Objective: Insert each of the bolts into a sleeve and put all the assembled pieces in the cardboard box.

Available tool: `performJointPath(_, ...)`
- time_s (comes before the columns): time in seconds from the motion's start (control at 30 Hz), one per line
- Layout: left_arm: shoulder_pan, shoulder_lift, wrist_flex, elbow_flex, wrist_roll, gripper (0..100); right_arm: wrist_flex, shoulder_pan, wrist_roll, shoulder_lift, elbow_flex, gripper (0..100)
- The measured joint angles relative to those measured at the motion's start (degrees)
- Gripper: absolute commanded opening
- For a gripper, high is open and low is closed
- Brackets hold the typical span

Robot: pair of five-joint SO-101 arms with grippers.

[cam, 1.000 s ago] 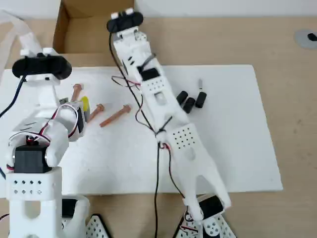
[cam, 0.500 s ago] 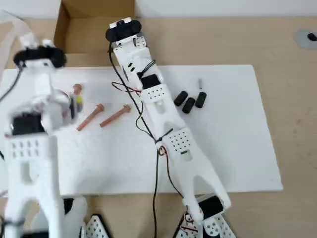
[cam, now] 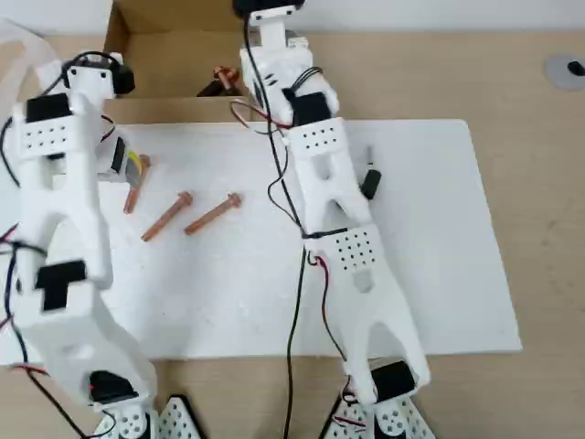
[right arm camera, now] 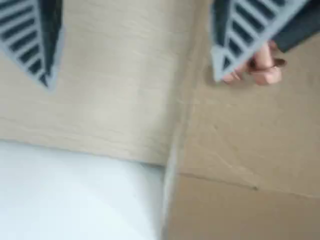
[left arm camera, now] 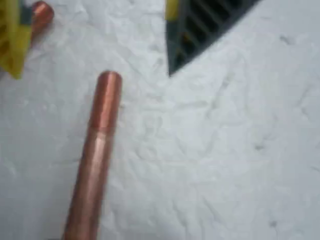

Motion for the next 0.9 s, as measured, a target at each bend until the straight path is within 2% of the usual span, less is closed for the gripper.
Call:
performJointPath(0.27,1.1,13.7,0.0,-9.4,3.7,20,2.3,0.4,0.0,-0.2,-0.1,24.1)
performJointPath(0.73,3.3,28.4,0.4,-25.8,3.7,20,2.3,0.4,0.0,-0.2,-0.1,24.0)
performJointPath(0.8,3.3,30.2,0.5,-28.2,3.7,19,2.3,0.4,0.0,-0.2,-0.1,24.0)
performJointPath(0.9,3.6,32.5,1.2,-30.9,3.8,10,2.3,0.4,0.0,-0.2,-0.1,24.0)
